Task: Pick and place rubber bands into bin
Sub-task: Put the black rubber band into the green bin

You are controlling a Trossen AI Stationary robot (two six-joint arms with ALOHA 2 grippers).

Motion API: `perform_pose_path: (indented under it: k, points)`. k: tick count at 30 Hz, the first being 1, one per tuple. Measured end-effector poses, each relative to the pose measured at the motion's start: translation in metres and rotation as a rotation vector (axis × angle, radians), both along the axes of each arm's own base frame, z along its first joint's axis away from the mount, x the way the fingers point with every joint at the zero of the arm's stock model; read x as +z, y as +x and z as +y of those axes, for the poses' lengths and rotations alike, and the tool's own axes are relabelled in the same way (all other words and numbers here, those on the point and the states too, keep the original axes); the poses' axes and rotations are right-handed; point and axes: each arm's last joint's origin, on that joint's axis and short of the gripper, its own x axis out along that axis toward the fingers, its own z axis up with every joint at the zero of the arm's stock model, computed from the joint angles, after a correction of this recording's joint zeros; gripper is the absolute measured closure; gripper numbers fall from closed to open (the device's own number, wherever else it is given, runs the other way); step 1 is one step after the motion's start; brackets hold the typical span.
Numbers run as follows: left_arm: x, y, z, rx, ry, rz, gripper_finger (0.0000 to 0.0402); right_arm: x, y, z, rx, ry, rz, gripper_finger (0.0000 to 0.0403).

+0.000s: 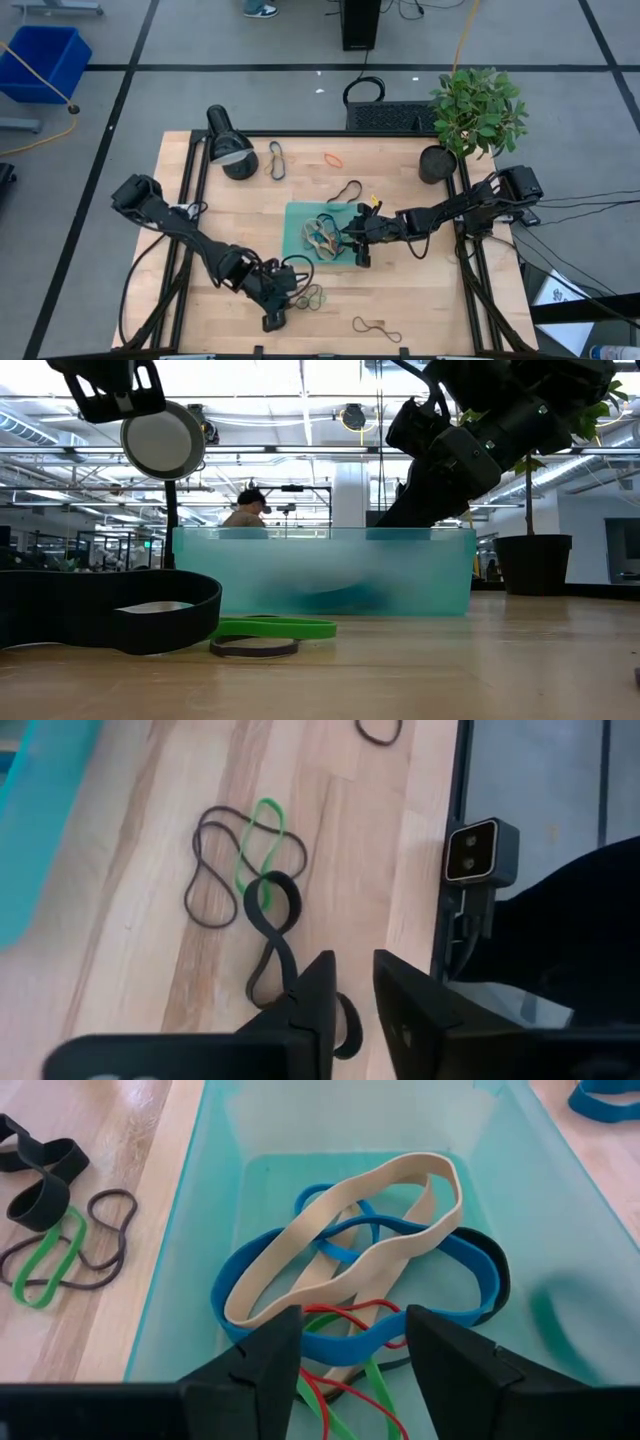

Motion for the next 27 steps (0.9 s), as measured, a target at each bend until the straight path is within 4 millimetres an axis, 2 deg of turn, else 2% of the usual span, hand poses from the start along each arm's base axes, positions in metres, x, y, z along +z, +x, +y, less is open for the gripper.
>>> perform_pose_path:
  k: [7, 12, 19, 27]
  points:
    - [0.0001, 0.0006, 0.0007, 0.001, 0.021, -0.015, 0.0234, 0.0000, 0.0000, 0.0000, 0.000, 0.000, 0.000, 0.0226]
    - [0.0028, 0.0028, -0.0006, 0.034, -0.021, -0.035, 0.0194, 0.0000, 0.0000, 0.0000, 0.000, 0.000, 0.000, 0.0223]
    - [0.0041, 0.0046, -0.0002, 0.067, -0.044, -0.044, 0.0189, 0.0000, 0.0000, 0.0000, 0.000, 0.000, 0.000, 0.0226]
    - [0.0042, 0.0037, -0.0019, -0.041, 0.024, -0.084, 0.0188, 0.0000, 0.0000, 0.0000, 0.015, -0.021, 0.001, 0.0223]
